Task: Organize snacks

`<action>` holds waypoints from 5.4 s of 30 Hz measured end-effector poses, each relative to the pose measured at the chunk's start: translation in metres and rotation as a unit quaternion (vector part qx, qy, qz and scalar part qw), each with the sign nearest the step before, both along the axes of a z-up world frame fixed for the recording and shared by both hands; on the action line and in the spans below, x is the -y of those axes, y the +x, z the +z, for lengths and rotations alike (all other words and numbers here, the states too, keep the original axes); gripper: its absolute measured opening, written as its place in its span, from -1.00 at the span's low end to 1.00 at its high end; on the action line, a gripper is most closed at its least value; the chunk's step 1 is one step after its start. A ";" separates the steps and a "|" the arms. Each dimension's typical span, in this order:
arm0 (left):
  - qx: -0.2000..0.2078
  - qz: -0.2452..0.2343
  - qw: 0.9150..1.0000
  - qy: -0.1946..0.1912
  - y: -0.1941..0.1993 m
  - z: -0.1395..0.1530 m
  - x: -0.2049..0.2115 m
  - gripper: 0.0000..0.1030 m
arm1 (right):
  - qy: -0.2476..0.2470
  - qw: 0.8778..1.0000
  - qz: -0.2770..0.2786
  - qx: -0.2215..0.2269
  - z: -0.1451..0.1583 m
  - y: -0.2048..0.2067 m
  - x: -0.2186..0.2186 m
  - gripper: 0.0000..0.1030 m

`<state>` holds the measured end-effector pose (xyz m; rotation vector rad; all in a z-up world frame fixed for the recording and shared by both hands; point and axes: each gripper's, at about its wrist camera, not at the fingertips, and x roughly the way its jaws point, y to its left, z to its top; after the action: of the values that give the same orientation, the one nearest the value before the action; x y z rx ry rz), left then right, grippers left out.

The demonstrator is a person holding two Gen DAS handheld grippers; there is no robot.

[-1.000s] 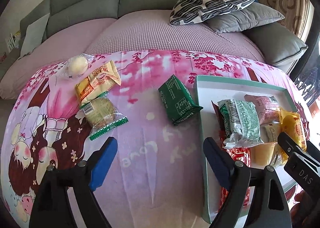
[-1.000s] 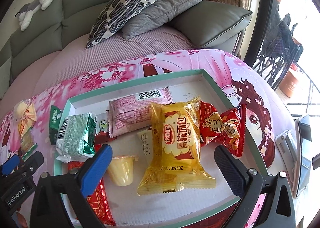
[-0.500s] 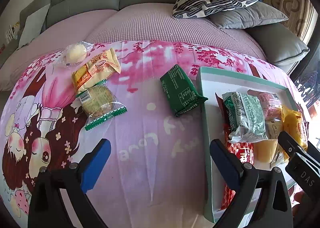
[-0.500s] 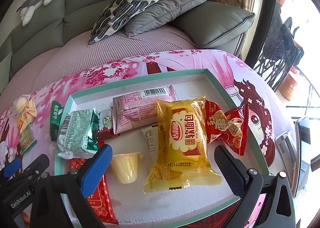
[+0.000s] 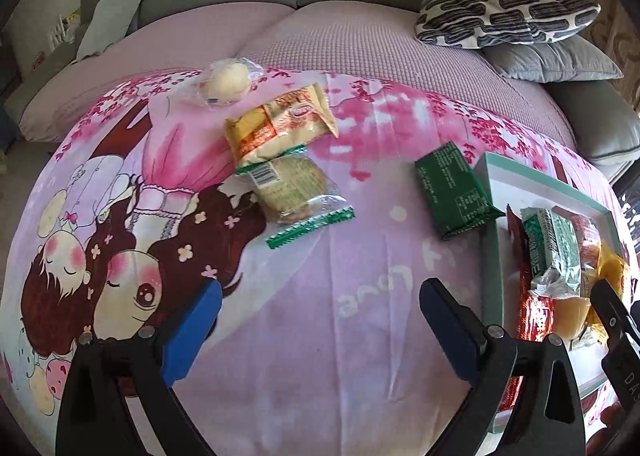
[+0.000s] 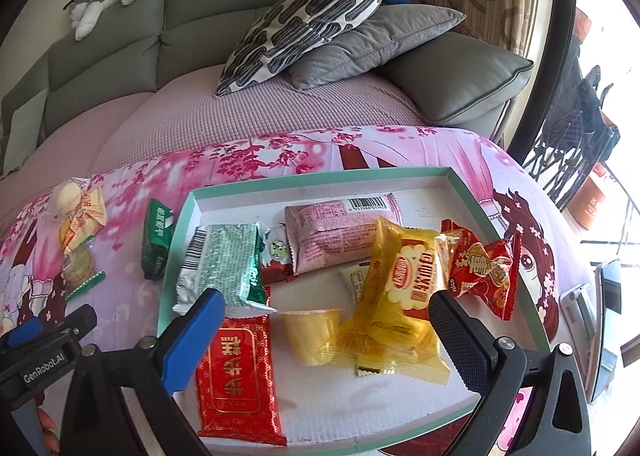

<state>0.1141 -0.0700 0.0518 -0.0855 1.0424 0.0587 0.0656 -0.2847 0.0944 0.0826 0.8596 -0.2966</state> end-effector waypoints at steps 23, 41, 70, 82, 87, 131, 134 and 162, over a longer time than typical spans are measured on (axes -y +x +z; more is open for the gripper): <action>0.019 0.118 0.993 -0.023 -0.004 0.008 -0.105 0.93 | -0.003 0.993 0.117 0.014 -0.002 0.014 -0.109 1.00; 0.054 0.084 0.992 -0.072 0.023 -0.012 -0.096 0.93 | -0.020 0.992 0.119 0.045 -0.002 0.039 -0.115 1.00; 0.022 0.035 0.996 -0.080 0.070 -0.028 -0.059 0.93 | 0.014 0.986 0.167 -0.016 -0.044 0.104 -0.114 0.09; -0.004 0.025 0.999 -0.035 0.089 -0.043 -0.043 0.84 | -0.022 0.981 0.188 -0.035 -0.050 0.110 -0.120 0.09; 0.004 0.029 0.999 -0.013 0.076 -0.043 -0.053 0.52 | -0.022 0.981 0.191 -0.033 -0.048 0.107 -0.120 0.08; -0.007 0.034 0.996 -0.080 0.030 -0.036 -0.099 0.06 | -0.019 0.975 0.220 -0.037 -0.037 0.115 -0.131 -0.07; -0.006 0.036 0.996 -0.081 0.030 -0.036 -0.099 0.06 | -0.018 0.972 0.227 -0.051 -0.046 0.118 -0.135 -0.24; 0.043 0.014 0.993 -0.112 0.020 0.002 -0.081 0.02 | 0.048 0.982 0.182 0.008 -0.002 0.025 -0.116 -0.49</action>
<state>0.1339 0.0112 0.0538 -0.3036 0.9579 -0.0376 0.0910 -0.1688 0.0928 0.0169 0.8550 0.0891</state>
